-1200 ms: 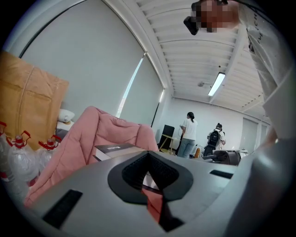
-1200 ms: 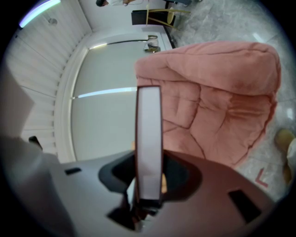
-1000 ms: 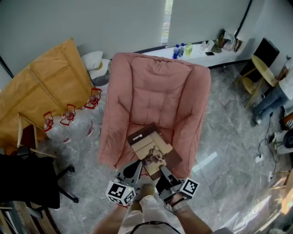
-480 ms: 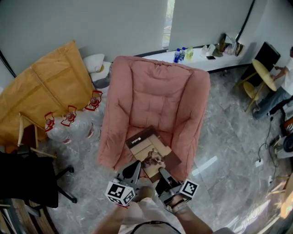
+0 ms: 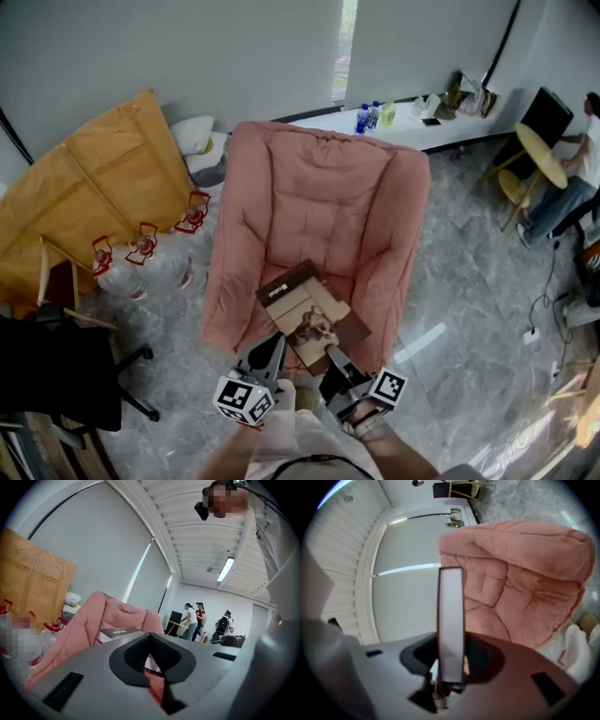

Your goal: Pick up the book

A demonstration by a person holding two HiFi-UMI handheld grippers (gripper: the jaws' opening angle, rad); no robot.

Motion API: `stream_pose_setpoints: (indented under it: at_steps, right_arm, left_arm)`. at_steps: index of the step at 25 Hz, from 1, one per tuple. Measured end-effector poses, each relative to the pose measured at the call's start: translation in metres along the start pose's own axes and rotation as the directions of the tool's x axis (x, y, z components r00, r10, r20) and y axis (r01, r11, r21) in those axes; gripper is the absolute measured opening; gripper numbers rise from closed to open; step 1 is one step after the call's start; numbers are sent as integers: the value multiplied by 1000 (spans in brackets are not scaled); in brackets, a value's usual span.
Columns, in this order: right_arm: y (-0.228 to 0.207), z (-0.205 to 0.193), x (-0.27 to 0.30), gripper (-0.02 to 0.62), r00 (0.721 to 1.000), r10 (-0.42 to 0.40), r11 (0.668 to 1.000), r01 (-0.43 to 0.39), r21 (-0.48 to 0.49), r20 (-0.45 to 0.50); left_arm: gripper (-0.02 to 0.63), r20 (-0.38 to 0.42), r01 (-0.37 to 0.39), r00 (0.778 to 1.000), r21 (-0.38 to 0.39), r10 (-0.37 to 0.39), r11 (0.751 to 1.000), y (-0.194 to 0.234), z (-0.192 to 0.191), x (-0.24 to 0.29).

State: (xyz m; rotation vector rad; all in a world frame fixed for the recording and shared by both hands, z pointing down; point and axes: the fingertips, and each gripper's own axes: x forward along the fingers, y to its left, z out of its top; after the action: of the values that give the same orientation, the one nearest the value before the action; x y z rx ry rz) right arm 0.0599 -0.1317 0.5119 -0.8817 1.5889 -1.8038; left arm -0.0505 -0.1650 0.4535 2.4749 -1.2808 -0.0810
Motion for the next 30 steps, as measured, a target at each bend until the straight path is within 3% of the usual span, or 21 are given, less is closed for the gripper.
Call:
stream_pose_setpoints:
  at_steps: [30]
  right_arm:
    - [42, 15, 21, 158, 998, 26, 999, -24, -31, 61]
  left_arm:
    - [21, 29, 93, 995, 9, -93, 996, 10, 47, 14]
